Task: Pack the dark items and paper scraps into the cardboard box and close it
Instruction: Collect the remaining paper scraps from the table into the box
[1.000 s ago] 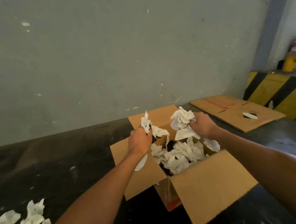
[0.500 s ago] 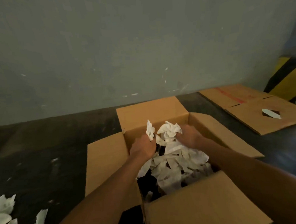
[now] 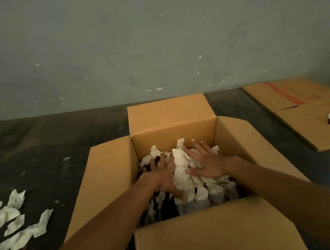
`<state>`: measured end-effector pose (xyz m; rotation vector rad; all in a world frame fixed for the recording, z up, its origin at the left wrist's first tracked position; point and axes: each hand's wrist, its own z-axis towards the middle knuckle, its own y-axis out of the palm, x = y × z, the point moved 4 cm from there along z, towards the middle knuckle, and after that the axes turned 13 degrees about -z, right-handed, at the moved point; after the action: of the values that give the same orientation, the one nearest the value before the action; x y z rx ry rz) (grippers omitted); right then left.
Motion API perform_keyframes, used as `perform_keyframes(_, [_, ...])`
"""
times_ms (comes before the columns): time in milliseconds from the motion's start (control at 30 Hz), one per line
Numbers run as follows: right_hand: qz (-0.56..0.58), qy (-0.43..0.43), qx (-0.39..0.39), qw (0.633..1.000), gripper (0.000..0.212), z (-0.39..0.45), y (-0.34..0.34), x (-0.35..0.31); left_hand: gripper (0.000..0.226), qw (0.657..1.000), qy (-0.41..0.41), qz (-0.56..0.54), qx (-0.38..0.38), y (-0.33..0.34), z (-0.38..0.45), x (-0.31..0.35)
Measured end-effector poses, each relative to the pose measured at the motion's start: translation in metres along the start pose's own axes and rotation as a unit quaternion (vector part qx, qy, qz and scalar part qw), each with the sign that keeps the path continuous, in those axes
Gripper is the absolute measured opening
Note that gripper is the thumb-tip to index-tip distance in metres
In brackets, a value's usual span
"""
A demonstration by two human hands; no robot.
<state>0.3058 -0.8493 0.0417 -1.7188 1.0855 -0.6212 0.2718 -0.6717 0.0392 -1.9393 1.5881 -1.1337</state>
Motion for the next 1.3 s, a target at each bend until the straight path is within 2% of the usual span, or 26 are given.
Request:
perform_keyframes(133, [-0.098, -0.048, -0.073, 0.991, 0.106, 0.021, 0.028, -0.002, 0.148, 0.997, -0.014, 0.077, 0.0, 0.011, 0.026, -0.002])
perform_keyframes(233, [-0.102, -0.054, -0.118, 0.986, 0.122, 0.038, 0.05, 0.0, 0.15, 0.994, -0.013, 0.11, -0.001, 0.017, 0.045, -0.007])
perform_keyframes(567, [-0.083, -0.05, -0.127, 0.987, 0.135, 0.054, 0.067, 0.0, 0.152, 0.991, -0.002, 0.135, 0.006, 0.027, 0.058, -0.015])
perform_keyframes(700, [-0.091, -0.044, -0.149, 0.984, 0.13, 0.044, 0.049, -0.004, 0.152, 0.989, -0.013, 0.146, 0.008, 0.022, 0.043, -0.006])
perform_keyframes(867, [-0.067, -0.029, -0.115, 0.991, 0.131, 0.001, 0.005, 0.014, 0.157, 0.994, 0.004, 0.103, 0.043, 0.012, 0.018, -0.008])
perform_keyframes(933, [-0.129, -0.015, -0.144, 0.981, 0.131, -0.019, 0.01, 0.024, 0.154, 0.995, 0.01, 0.091, 0.024, 0.02, 0.007, -0.007])
perform_keyframes(1033, [-0.266, -0.011, -0.162, 0.95, 0.11, -0.029, 0.03, 0.027, 0.134, 0.996, 0.019, 0.081, -0.014, 0.036, 0.007, 0.002])
perform_keyframes(1100, [-0.302, -0.003, -0.163, 0.939, 0.099, -0.022, 0.039, 0.028, 0.127, 0.998, 0.016, 0.059, -0.026, 0.04, 0.016, 0.008])
perform_keyframes(1300, [-0.392, 0.02, -0.163, 0.905, 0.091, 0.016, 0.049, 0.053, 0.126, 0.998, 0.026, 0.061, -0.008, 0.046, 0.034, 0.015])
